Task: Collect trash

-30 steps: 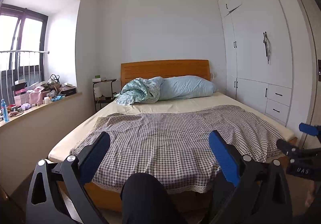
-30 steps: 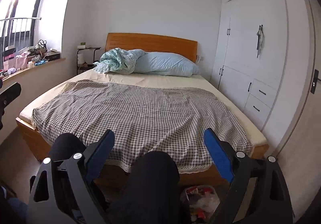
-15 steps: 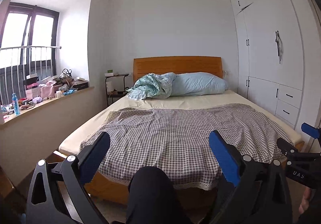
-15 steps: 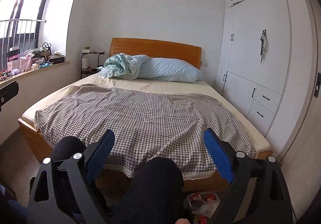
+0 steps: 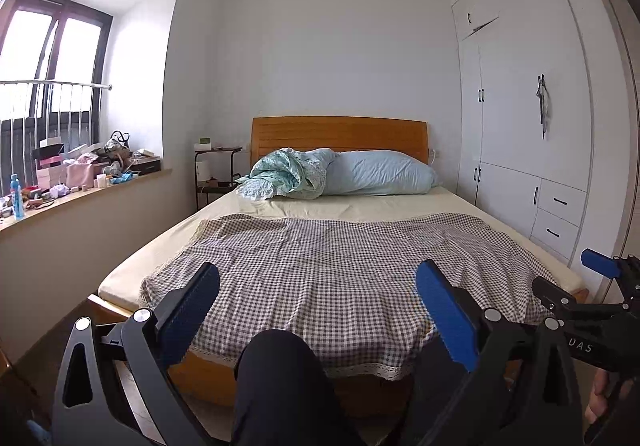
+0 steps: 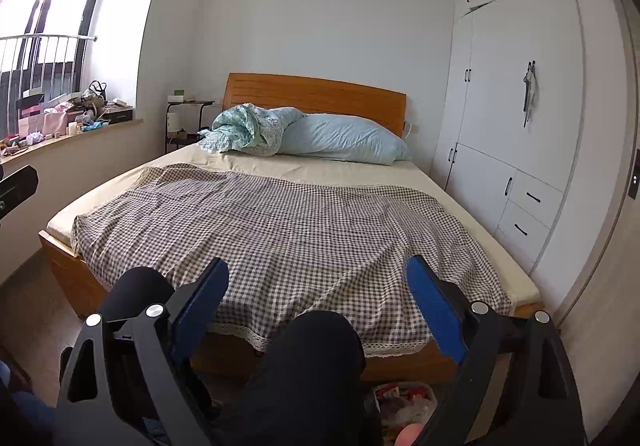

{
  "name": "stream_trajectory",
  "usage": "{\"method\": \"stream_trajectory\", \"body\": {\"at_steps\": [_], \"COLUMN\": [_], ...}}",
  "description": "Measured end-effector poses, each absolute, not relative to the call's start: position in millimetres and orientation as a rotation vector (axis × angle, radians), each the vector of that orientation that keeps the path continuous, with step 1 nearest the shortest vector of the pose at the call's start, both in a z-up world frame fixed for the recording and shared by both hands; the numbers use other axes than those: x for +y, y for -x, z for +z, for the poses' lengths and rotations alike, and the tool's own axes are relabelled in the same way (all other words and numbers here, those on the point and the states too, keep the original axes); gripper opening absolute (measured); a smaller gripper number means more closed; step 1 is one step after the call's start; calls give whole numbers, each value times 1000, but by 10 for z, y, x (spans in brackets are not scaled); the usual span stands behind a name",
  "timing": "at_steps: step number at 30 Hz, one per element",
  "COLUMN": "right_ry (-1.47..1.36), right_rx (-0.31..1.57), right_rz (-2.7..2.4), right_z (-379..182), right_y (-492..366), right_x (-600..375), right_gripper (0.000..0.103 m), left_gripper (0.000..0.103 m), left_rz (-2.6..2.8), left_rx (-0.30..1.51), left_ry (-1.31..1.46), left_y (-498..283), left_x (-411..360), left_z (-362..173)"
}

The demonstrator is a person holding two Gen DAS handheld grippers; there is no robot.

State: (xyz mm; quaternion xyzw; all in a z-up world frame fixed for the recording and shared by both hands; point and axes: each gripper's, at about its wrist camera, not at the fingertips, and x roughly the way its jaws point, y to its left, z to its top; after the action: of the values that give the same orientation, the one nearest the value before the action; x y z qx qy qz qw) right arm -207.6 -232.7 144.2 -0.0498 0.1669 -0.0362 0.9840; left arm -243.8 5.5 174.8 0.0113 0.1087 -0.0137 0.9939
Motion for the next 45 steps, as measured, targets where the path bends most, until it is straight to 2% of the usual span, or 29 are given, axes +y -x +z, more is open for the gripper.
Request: {"method": "stream_trajectory", "body": {"at_steps": [45], "right_ry": [97], "right_rx": [337], "right_rz": [-79], "right_z": [1452], "right_y": [2101], "right_x": [-2354], "right_gripper": [87], "left_gripper": [95], "left_rz": [-15], "left_rx": [188], "left_ry": [-34], "left_y": [2481], "left_x": [33], "left_z": [1776]}}
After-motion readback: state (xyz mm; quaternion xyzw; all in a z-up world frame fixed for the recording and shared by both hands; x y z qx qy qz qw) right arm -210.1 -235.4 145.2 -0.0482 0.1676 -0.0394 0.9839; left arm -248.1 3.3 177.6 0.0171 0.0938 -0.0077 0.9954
